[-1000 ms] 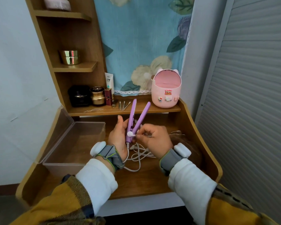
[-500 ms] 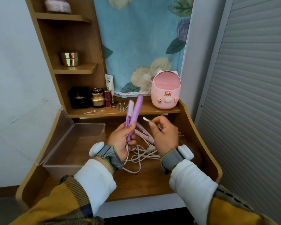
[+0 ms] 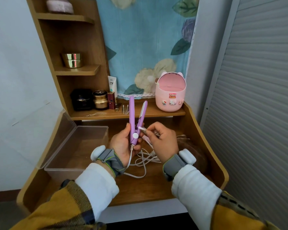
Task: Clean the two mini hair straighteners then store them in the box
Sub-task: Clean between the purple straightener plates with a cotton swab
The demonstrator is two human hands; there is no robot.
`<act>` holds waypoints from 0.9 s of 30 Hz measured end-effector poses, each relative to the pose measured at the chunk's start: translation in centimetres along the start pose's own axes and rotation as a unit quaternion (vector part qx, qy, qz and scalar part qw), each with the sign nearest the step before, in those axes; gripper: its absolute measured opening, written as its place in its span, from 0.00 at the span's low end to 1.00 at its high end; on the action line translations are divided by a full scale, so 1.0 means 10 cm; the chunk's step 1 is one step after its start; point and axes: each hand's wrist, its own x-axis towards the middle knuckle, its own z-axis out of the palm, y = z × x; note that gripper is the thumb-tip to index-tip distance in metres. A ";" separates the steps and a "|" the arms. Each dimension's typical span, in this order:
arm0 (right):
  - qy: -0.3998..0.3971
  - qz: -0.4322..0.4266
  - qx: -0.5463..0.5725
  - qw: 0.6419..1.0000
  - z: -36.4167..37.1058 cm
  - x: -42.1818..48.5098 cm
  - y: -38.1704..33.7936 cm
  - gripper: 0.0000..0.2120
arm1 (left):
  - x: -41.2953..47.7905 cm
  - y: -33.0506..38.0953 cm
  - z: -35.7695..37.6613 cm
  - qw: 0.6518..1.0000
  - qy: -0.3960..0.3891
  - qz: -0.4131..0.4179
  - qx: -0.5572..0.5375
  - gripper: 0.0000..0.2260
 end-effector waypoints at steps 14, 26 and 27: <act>-0.032 -0.021 0.002 0.999 -0.03 -0.02 0.04 0.02 | -0.03 0.04 -0.01 1.000 -0.017 -0.003 -0.023 0.25; -0.139 -0.144 -0.333 0.922 -0.09 0.03 -0.30 0.08 | -0.17 -0.07 0.14 0.910 0.132 0.188 0.346 0.17; -0.129 -0.098 -0.320 0.934 -0.05 0.01 -0.32 0.07 | -0.16 -0.07 0.13 0.904 0.126 0.204 0.353 0.17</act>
